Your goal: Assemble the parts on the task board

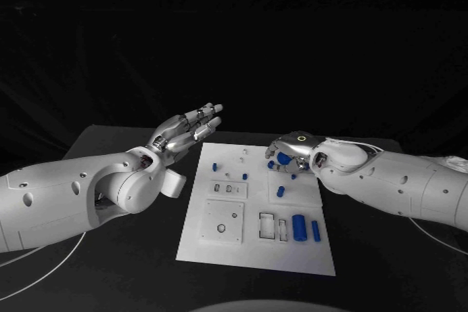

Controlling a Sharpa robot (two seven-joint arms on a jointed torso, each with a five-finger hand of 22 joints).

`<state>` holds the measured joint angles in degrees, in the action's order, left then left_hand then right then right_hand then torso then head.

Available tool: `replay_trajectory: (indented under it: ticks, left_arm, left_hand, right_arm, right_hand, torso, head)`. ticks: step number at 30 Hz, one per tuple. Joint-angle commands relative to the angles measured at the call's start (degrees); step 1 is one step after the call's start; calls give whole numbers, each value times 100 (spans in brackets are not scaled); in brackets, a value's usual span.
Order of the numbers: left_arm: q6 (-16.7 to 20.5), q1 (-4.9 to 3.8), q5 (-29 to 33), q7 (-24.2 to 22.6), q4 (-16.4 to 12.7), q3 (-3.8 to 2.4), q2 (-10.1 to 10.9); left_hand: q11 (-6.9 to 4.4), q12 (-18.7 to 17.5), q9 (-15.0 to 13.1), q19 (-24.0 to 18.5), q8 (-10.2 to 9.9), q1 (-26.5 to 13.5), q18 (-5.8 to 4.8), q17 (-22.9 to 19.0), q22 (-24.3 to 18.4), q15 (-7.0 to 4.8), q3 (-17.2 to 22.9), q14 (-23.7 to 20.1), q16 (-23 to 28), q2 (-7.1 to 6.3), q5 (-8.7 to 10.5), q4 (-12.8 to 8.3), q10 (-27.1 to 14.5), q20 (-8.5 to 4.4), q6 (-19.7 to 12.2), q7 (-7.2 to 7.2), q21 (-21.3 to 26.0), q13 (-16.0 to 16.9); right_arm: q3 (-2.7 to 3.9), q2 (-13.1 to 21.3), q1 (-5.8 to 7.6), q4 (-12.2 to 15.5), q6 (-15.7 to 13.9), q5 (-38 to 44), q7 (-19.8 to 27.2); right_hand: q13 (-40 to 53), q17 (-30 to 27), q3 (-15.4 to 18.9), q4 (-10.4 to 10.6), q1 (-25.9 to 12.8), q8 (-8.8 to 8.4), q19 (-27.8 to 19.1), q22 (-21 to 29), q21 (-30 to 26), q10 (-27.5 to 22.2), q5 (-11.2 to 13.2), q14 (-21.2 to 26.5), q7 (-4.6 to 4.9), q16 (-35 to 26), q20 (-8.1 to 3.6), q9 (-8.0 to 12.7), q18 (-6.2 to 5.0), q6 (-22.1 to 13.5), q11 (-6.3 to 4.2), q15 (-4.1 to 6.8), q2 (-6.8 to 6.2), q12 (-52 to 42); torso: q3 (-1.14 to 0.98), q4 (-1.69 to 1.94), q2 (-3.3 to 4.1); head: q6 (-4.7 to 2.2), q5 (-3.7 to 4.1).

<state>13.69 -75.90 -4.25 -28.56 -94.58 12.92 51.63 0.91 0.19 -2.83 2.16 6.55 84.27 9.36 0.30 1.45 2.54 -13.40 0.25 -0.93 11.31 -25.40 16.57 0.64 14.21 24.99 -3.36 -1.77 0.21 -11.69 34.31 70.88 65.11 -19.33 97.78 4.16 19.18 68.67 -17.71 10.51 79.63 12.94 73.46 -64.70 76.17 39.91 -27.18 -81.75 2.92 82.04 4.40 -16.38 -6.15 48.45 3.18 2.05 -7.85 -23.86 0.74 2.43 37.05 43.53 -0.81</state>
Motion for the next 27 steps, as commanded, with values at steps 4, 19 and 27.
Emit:
replay_trajectory:
  ticks: [4, 19, 27]
  left_arm:
    - [-159, 0, -55, 47, 18, -3, -26]
    - [-242, 9, -55, 187, -11, -2, -27]
    - [-260, 10, -55, 223, 15, -2, -24]
  left_hand:
    - [49, 0, -11, -12, 32, 100, 94, 0, -43, -10, 40, 6, 12, 15, -55, -27, -6, -9, 35, -26, -31, -1]
    - [145, 10, -20, -17, 105, 265, 92, -2, -46, -4, 89, 2, 13, 25, -201, -59, 27, 10, 112, -109, -28, 10]
    - [155, 14, -23, -15, 120, 278, 92, 0, -46, 1, 90, 4, 8, 20, -216, -59, 40, 13, 136, -117, -31, 14]
  right_arm:
    - [3, -75, -18, -173, -158, -16, -102]
    - [4, -232, -59, -382, 108, -128, -67]
    - [4, -267, -78, -436, 256, -162, -9]
  right_hand:
    - [49, -46, 28, -72, -58, -114, -79, 34, -62, -77, 113, 60, -116, -44, 20, -22, -5, -41, 48, -47, 71, 38]
    - [160, -188, 3, -226, -28, -99, -147, 84, -145, 39, 226, 149, -187, -110, 47, -157, -25, 178, 44, -58, 187, -34]
    - [186, -215, 31, -258, -62, -154, -159, 81, -165, 74, 330, 172, -213, -126, 49, -184, -25, 123, 39, -58, 155, -46]
  torso:
    - [6, -2, -18]
    - [6, 2, -23]
    - [7, -1, -30]
  head:
    - [10, 25]
    - [29, 50]
    - [66, 43]
